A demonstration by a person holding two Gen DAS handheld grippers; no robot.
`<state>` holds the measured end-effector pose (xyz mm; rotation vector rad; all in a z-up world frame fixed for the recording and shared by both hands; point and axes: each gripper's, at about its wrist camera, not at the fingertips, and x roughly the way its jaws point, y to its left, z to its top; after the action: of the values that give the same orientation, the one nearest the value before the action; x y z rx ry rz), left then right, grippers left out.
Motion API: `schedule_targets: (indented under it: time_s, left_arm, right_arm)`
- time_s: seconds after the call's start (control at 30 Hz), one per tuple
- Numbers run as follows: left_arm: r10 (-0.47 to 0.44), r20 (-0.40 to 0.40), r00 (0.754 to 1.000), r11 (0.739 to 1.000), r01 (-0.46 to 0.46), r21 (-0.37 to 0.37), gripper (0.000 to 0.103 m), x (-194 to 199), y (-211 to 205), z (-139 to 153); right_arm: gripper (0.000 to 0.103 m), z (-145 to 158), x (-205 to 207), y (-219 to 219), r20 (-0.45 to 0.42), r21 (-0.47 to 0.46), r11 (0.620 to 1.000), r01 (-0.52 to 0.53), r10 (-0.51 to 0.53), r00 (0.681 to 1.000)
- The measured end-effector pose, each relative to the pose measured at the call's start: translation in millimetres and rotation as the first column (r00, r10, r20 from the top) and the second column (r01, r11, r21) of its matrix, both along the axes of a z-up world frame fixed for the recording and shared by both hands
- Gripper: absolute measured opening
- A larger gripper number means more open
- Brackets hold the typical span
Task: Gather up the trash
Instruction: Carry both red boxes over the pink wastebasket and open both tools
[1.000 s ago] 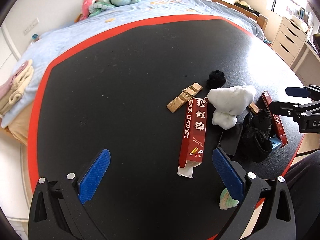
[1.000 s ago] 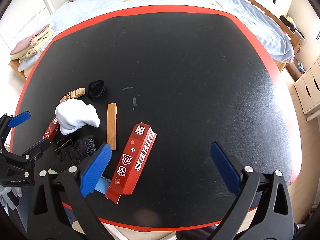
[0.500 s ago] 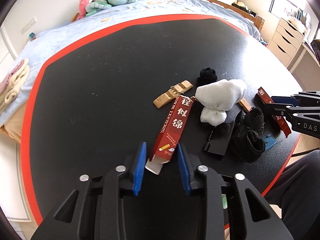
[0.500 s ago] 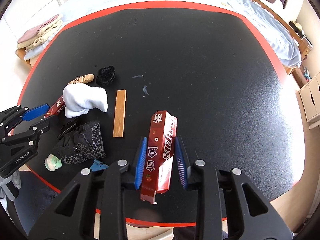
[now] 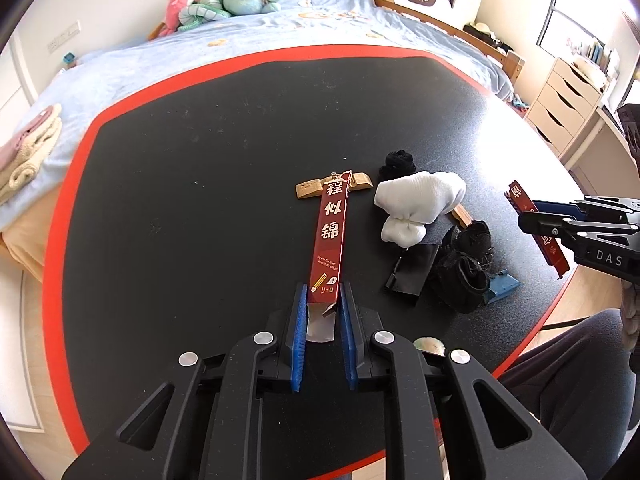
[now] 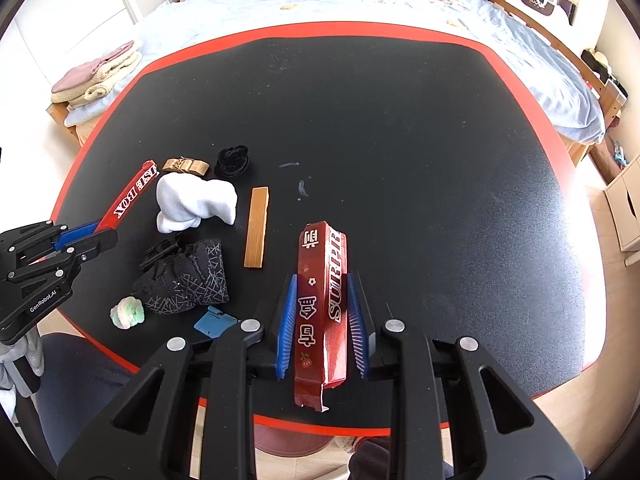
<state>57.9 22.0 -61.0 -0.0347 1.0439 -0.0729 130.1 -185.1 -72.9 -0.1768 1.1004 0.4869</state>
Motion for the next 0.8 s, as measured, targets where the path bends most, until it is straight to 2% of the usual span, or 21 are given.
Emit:
schedule_targets:
  time_s: [0.47, 0.8]
  left_arm:
    - [-0.045, 0.068, 0.997, 0.998, 0.048, -0.043, 0.016, -58.0, -28.5, 43.1]
    - [-0.113, 0.067, 0.991, 0.991, 0.117, -0.063, 0.016, -100.3, -62.5, 41.2]
  right_arm:
    - [0.025, 48.8, -59.8, -19.4, 0.072, 0.071, 0.994, -0.083, 0.077, 0.994]
    - [0.025, 52.3, -112.1, -31.4, 0.079, 0.111, 0.983, -0.145, 0.137, 0.987]
